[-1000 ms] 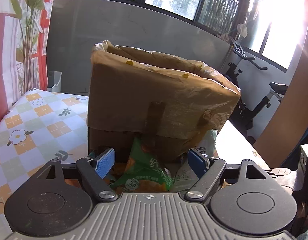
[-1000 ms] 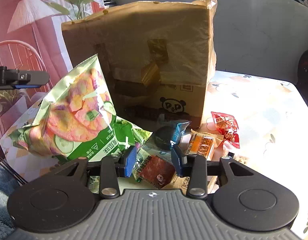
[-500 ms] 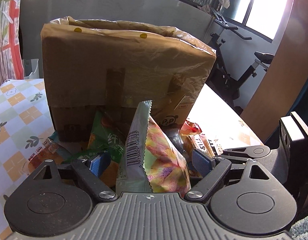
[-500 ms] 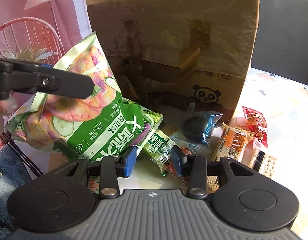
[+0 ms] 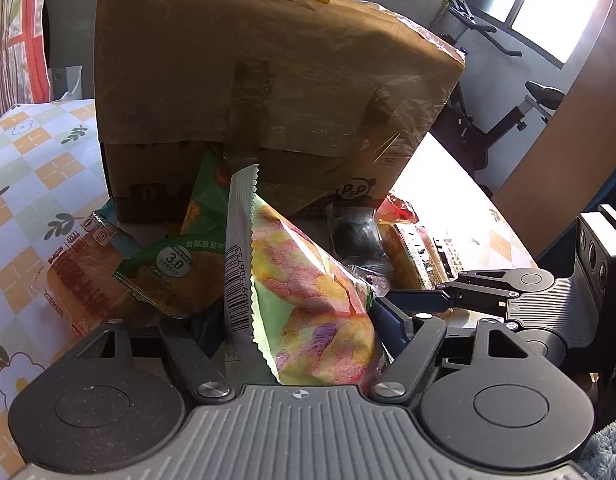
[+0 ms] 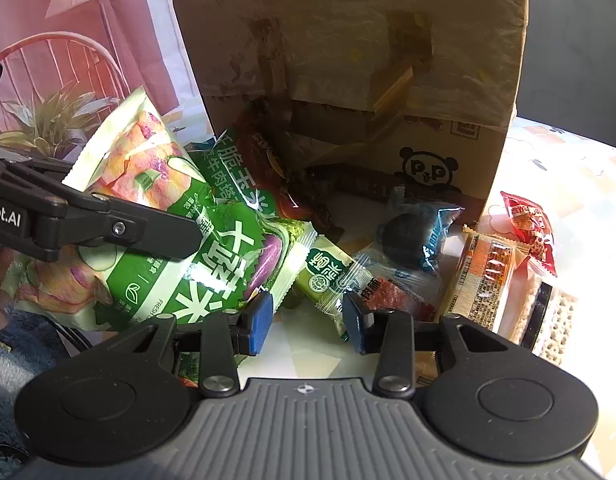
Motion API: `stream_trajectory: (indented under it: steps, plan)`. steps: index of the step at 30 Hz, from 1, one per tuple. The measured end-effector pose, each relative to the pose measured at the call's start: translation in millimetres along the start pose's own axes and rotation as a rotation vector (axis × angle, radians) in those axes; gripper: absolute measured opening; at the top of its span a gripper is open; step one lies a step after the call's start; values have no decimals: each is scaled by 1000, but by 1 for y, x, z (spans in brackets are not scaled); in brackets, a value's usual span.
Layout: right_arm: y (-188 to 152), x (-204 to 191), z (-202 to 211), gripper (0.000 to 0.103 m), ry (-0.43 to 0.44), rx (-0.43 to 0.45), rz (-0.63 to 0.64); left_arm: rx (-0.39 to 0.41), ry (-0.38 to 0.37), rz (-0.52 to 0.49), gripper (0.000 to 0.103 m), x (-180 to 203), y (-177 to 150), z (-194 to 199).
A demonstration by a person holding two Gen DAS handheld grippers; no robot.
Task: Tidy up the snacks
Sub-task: 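Grasp the pink-and-green striped chip bag with the left gripper and lift it, then close the right gripper on the green corn-chip bag while left holds the striped bag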
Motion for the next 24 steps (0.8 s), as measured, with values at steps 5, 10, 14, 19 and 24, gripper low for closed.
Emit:
stream_trajectory:
  steps: [5, 10, 14, 19, 24]
  plan:
    - [4, 3, 6, 42, -18, 22, -19, 24, -32, 35, 62, -5, 0, 13]
    - [7, 13, 13, 42, -50, 39, -32, 115, -53, 18, 60, -2, 19, 36]
    - [11, 23, 17, 42, -80, 53, -41, 194, -44, 15, 60, -5, 35, 55]
    - [14, 30, 15, 42, -100, 52, -45, 282, -18, 32, 60, -15, 51, 78]
    - [18, 24, 9, 42, -86, 47, -28, 354, 31, 55, 60, -32, 68, 96]
Point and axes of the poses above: each gripper's, at about its wrist camera, not at the fingertips, and z roughly against the way its jaws point, x to its right, y to its top, the point moved 7 cm from there along -z, roughly the way its jaws point, and after that the axes turned 14 degrees about x, right-handed, at the moved point
